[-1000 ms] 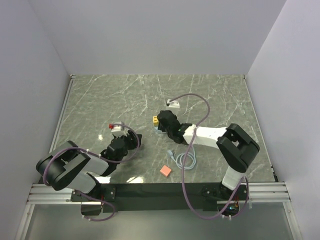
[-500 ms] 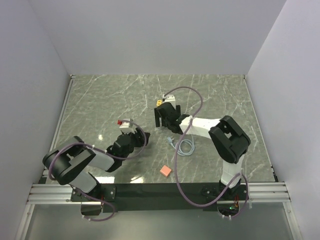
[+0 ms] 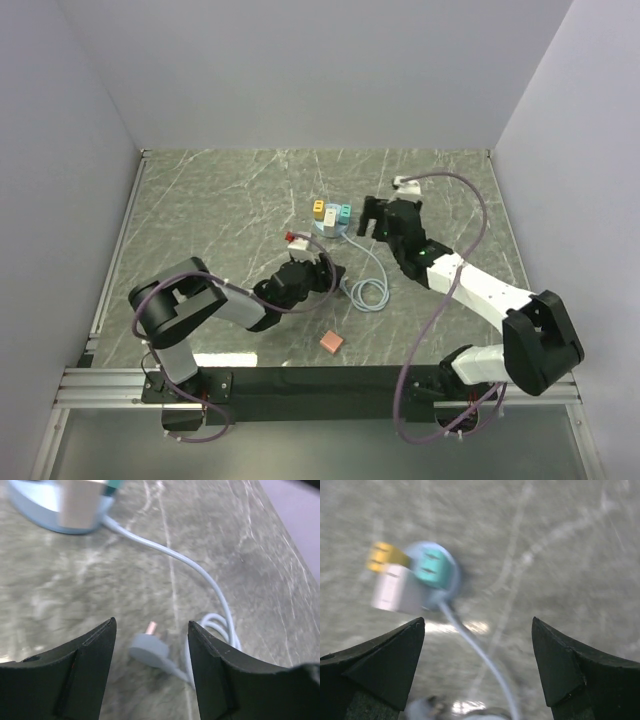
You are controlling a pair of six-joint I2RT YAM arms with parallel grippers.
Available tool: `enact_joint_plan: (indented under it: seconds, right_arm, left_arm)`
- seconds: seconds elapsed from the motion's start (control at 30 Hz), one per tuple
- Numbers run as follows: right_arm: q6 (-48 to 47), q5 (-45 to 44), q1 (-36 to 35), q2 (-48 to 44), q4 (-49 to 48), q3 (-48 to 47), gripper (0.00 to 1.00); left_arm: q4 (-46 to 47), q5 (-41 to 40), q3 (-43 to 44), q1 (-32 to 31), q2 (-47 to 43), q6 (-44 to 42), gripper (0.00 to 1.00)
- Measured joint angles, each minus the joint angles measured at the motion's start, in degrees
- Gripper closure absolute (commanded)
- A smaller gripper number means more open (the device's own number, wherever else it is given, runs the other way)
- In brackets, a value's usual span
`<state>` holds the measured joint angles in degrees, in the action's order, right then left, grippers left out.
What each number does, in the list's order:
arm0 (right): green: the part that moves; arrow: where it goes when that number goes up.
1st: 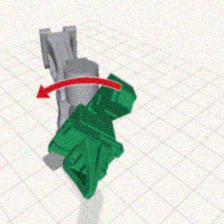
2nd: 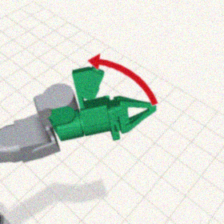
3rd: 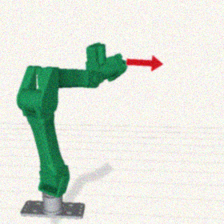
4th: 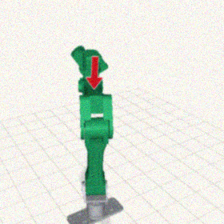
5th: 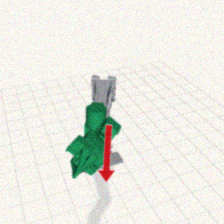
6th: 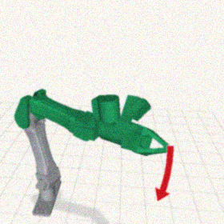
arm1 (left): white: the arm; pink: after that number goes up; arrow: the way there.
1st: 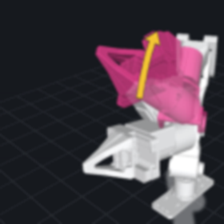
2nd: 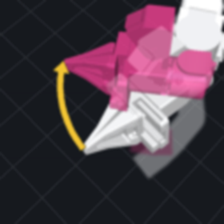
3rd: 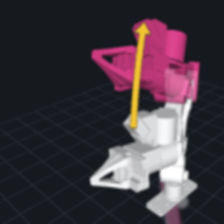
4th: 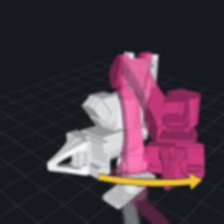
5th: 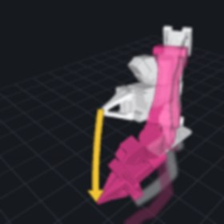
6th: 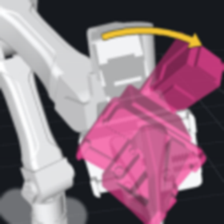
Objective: Insert the plug
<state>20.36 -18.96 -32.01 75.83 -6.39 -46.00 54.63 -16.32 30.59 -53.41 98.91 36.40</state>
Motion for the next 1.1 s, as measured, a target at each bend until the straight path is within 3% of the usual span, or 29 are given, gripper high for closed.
enact_joint_plan:
  seconds: [0.17, 0.43, 0.63, 0.77, 0.97, 1.1]
  right_arm:
    - [2.23, 4.52, 3.91, 2.27, -1.36, 8.61, 0.17]
    - [4.61, 10.21, 3.87, 6.62, -5.68, 11.96, 0.35]
    - [5.25, 11.98, 3.87, 11.72, -8.15, 11.96, 0.58]
    - [5.31, 13.33, 3.82, 13.25, -9.46, 12.48, 0.82]
    - [5.79, 14.38, 0.13, 13.25, -9.53, 12.41, 0.96]
    - [5.79, 14.21, -3.63, 14.08, -7.74, 9.53, 0.97]
  left_arm:
    - [-2.21, 0.20, 4.11, -1.07, 2.95, 0.15, 0.34]
    - [-4.63, -0.31, 6.27, -1.01, 3.80, 0.24, 0.34]
    - [-7.72, -1.77, 6.29, -0.83, 3.56, 0.24, 0.33]
    - [-9.14, -1.84, 5.70, 1.01, 1.79, 0.31, 0.33]
    - [-9.40, -1.31, 5.44, 5.79, 0.68, 0.42, 0.33]
    - [-10.58, -0.52, 7.39, 6.58, 1.22, 0.22, 0.32]
